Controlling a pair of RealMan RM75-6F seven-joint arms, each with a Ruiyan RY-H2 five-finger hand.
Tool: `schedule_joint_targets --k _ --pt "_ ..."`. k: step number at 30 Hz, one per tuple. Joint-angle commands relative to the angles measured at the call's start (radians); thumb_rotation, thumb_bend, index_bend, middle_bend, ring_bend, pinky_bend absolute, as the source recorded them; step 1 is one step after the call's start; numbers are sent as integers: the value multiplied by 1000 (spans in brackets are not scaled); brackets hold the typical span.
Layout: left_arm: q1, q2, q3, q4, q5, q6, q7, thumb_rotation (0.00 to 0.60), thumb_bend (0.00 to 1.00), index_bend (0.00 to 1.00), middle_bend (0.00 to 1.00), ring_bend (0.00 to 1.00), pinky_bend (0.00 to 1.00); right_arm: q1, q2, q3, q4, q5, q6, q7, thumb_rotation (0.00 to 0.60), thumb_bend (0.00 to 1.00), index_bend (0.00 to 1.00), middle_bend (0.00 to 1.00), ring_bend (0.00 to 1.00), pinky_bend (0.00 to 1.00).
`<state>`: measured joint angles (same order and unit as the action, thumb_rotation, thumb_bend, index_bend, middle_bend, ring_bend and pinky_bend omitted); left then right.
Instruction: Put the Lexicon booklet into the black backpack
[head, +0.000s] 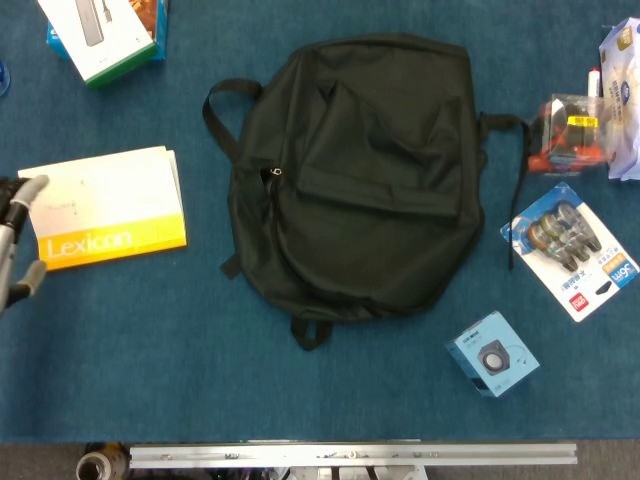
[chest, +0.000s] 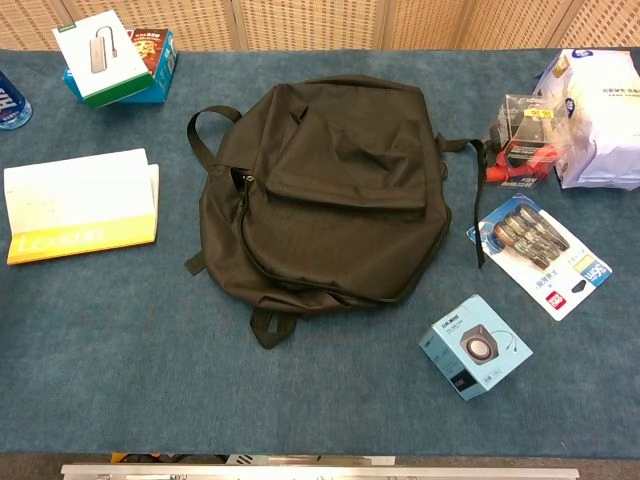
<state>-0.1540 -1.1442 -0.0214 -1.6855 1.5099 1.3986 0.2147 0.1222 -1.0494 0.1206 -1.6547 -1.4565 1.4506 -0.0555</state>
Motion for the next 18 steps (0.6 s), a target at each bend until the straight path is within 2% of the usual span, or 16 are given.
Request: schedule_joint_targets --k 1,11,18 --pt "-9 -10 8 1 3 -18 9 600 195 145 210 161 127 6 -1 3 1 -4 -3 3 600 230 294 383 283 348" --pt "-52 -65 15 24 7 -86 66 600 195 145 202 161 127 10 -10 5 9 -1 -1 11 600 230 294 383 283 348" --pt "-94 -137 6 80 -55 -174 101 600 195 135 200 161 127 7 -14 0 14 -9 9 15 600 230 294 383 283 348"
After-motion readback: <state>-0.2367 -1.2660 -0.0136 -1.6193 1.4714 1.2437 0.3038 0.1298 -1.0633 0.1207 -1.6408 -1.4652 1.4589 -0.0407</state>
